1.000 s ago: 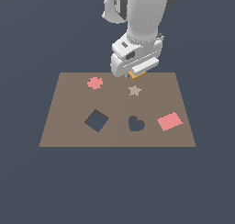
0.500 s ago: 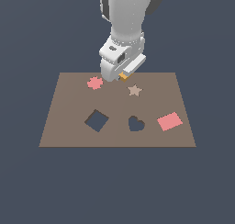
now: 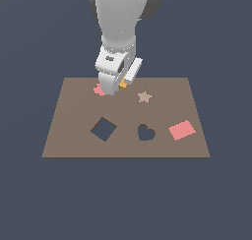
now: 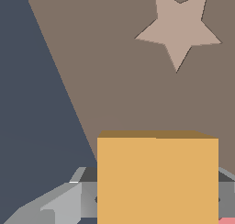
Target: Insert a designated object into the corresponding slot on a board.
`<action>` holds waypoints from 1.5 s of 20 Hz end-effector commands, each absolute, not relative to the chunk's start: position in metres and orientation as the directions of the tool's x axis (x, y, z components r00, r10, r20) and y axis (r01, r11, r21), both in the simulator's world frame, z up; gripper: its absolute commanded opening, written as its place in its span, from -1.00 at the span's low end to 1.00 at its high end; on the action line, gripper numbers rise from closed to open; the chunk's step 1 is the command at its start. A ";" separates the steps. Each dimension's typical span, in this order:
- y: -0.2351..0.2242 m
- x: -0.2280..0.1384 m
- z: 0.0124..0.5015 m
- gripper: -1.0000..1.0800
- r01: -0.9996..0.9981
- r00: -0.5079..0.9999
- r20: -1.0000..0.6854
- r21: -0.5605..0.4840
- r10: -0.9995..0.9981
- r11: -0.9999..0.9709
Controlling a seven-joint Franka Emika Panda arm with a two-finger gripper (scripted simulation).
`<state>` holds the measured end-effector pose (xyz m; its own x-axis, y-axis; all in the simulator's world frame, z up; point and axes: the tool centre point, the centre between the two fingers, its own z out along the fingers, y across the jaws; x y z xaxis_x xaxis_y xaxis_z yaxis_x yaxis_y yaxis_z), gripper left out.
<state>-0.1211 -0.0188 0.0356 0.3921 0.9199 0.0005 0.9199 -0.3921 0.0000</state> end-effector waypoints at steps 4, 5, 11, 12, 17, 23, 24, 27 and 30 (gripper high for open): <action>-0.040 -0.105 0.037 -1.00 0.975 0.224 0.000 0.001 0.975 -0.224; -0.044 -0.102 0.037 -1.00 0.981 0.192 0.000 0.001 0.981 -0.192; -0.064 -0.078 0.038 -1.00 1.000 -0.005 0.000 0.001 1.000 0.005; -0.067 -0.074 0.038 -1.00 0.999 -0.039 0.000 0.001 0.999 0.039; -0.079 -0.050 0.039 -1.00 0.977 -0.212 0.000 0.001 0.977 0.212; -0.087 -0.018 0.039 -1.00 0.909 -0.418 -0.001 0.001 0.909 0.418; -0.088 -0.012 0.039 -1.00 0.893 -0.450 -0.001 0.001 0.893 0.450; -0.089 0.003 0.040 -1.00 0.843 -0.538 -0.001 0.001 0.843 0.538; -0.088 0.017 0.040 -1.00 0.790 -0.613 -0.001 0.001 0.790 0.613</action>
